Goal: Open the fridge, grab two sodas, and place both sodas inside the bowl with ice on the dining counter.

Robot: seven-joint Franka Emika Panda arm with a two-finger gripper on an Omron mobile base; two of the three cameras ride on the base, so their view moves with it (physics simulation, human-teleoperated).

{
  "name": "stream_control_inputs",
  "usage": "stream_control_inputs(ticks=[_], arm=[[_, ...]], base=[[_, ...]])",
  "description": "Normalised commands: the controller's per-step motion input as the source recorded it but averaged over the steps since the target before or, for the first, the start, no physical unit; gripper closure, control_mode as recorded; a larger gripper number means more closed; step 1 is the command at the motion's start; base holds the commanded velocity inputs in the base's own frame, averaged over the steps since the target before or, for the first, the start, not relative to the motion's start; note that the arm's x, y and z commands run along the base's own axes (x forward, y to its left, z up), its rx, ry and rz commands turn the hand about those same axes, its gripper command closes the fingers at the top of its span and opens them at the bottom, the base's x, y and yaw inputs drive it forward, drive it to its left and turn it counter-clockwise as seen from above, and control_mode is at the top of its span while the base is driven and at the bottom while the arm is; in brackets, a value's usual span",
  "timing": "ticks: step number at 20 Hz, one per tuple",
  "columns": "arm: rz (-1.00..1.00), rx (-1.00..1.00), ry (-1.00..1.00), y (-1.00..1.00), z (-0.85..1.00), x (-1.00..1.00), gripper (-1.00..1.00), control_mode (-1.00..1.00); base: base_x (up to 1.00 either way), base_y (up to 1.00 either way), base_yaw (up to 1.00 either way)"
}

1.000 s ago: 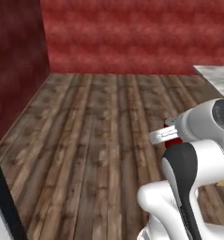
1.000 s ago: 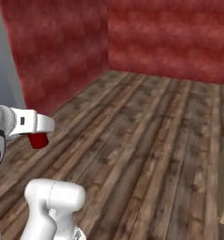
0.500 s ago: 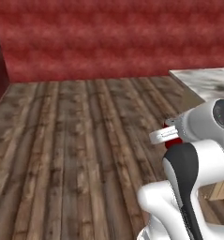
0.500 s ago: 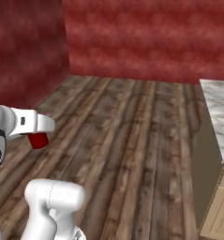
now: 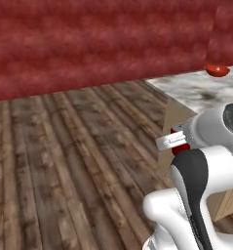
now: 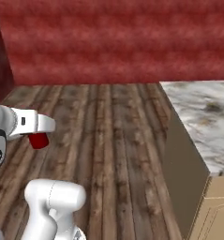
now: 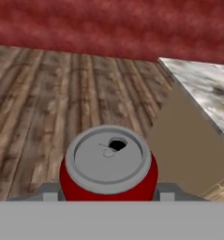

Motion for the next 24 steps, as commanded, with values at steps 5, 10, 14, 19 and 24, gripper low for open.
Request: stream_control_inputs(ticks=[5,10,14,19,24], arm=[[0.0,0.0,0.0,0.0,0.0,0.0,1.0,1.0],[0.0,0.0,0.0,0.0,0.0,0.0,1.0,1.0],[0.0,0.0,0.0,0.0,0.0,0.0,1.0,1.0],[0.0,0.0,0.0,0.0,0.0,0.0,1.0,1.0],[0.0,0.0,0.0,0.0,0.0,0.0,1.0,1.0]], base=[[0.8,0.6,-0.5],[0.74,0.64,-0.5],[0.67,0.67,-0.5],[0.6,0.68,-0.5],[0.55,0.72,-0.49]])
